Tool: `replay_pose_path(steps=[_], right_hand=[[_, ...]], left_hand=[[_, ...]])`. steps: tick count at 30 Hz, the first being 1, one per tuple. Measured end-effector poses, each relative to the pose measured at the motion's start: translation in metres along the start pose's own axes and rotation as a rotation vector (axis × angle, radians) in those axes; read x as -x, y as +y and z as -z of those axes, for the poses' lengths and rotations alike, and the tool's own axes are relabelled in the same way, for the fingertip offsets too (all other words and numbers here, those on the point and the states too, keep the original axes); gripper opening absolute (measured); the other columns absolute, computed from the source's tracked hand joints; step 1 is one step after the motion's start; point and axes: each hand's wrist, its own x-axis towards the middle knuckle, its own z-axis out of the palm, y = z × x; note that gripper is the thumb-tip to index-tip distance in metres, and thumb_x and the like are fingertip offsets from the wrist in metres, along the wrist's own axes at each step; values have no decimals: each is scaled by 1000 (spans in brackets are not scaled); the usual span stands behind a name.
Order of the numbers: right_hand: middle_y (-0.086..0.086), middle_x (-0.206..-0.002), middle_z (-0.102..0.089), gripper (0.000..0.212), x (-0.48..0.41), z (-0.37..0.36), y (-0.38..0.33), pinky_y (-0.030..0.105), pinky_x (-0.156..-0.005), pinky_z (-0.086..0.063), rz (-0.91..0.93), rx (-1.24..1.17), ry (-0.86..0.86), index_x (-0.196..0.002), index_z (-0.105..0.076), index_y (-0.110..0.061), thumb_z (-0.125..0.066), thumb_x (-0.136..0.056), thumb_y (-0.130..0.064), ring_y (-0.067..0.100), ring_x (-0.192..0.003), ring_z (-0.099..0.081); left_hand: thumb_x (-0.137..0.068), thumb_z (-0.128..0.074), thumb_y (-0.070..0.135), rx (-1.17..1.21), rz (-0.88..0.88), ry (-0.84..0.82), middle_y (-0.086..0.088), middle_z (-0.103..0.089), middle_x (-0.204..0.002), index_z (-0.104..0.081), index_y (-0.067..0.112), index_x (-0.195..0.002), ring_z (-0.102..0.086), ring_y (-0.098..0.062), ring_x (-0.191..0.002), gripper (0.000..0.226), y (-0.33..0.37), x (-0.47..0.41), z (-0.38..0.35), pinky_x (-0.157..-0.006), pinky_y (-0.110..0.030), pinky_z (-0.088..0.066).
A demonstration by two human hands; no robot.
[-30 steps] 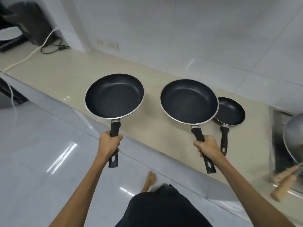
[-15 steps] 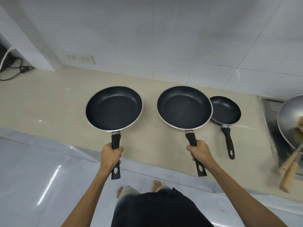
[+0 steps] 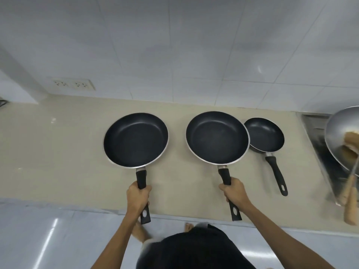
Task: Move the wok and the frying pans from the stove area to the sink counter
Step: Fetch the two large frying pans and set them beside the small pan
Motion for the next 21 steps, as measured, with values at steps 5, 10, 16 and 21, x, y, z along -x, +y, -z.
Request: replay_pose_path(steps=[5, 10, 16, 21], right_hand=[[8, -55, -56, 14, -9, -15, -3, 28, -38, -46, -22, 18, 13, -75, -57, -8, -67, -84, -6, 15, -35, -49], [7, -57, -55, 13, -17, -25, -8, 25, -39, -47, -34, 26, -6, -78, -58, -8, -68, -87, -7, 13, -37, -50], [8, -56, -54, 14, -26, -30, -13, 27, -39, -47, -43, 33, -16, -76, -58, -6, -66, -86, -7, 16, -38, -49], [7, -55, -53, 13, -32, -34, -15, 27, -39, -48, -47, 34, -28, -76, -58, -7, -66, -87, -7, 16, -38, -50]], left_hand=[[-85, -66, 4, -17, 8, -49, -15, -54, -65, -57, 1, -87, -51, -25, -48, 9, -3, -26, 4, -41, -29, -48], [-83, -66, 4, -48, 16, -75, -14, -54, -63, -54, 6, -79, -51, -25, -46, 12, 1, -45, 0, -40, -30, -48], [-85, -66, 5, -72, 15, -97, -14, -55, -67, -55, 6, -81, -53, -27, -51, 11, 5, -57, -6, -42, -30, -50], [-87, -66, 7, -86, 25, -113, -13, -56, -69, -56, 5, -89, -54, -24, -52, 11, 7, -63, -11, -40, -28, -47]])
